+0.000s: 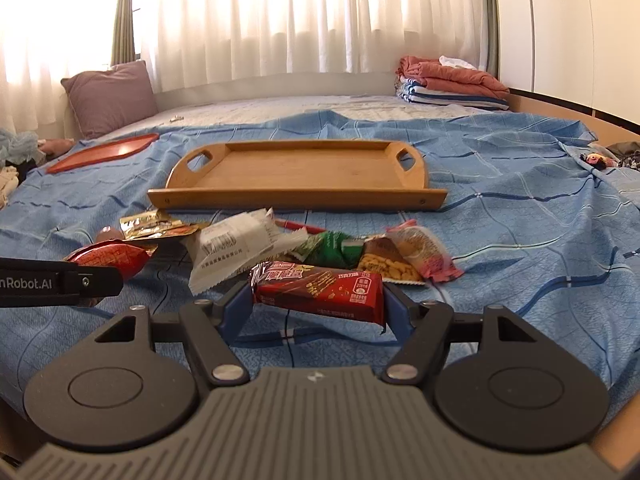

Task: Organize snacks
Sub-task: 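Carry the nut bag with the left tool while the right tool carries the chocolate bar over the wooden tray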

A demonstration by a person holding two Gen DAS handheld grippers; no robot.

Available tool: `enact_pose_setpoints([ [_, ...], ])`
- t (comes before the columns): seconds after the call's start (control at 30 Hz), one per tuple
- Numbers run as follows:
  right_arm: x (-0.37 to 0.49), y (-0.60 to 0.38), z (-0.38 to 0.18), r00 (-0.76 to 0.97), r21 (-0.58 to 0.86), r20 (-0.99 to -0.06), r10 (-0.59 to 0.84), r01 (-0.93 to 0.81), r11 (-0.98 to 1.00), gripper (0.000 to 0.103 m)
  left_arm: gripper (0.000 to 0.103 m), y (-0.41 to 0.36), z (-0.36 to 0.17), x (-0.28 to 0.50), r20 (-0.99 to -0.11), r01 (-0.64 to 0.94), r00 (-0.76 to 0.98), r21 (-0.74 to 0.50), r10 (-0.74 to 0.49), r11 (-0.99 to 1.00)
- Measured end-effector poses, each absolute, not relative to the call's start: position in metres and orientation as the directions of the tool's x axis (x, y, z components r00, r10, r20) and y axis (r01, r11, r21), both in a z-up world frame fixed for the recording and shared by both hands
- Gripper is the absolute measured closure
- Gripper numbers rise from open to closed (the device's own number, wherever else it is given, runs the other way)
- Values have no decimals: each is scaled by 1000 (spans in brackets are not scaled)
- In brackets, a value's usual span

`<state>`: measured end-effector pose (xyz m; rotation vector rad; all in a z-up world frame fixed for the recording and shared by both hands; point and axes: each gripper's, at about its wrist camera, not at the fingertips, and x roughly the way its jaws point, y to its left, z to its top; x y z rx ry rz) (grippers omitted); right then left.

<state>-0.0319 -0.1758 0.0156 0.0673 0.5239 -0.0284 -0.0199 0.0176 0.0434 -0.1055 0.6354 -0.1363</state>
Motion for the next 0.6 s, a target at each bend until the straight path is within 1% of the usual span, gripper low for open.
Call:
enact_pose_setpoints([
  [0.37, -33, -195, 38, 894, 88, -447, -30, 77, 993, 32, 47, 13, 84, -36, -470, 154, 860, -130, -198, 979],
  [0.6, -22, -206, 48, 905, 105, -424, -23, 74, 992, 32, 47, 13, 100, -19, -442, 173, 870, -141, -218, 975],
])
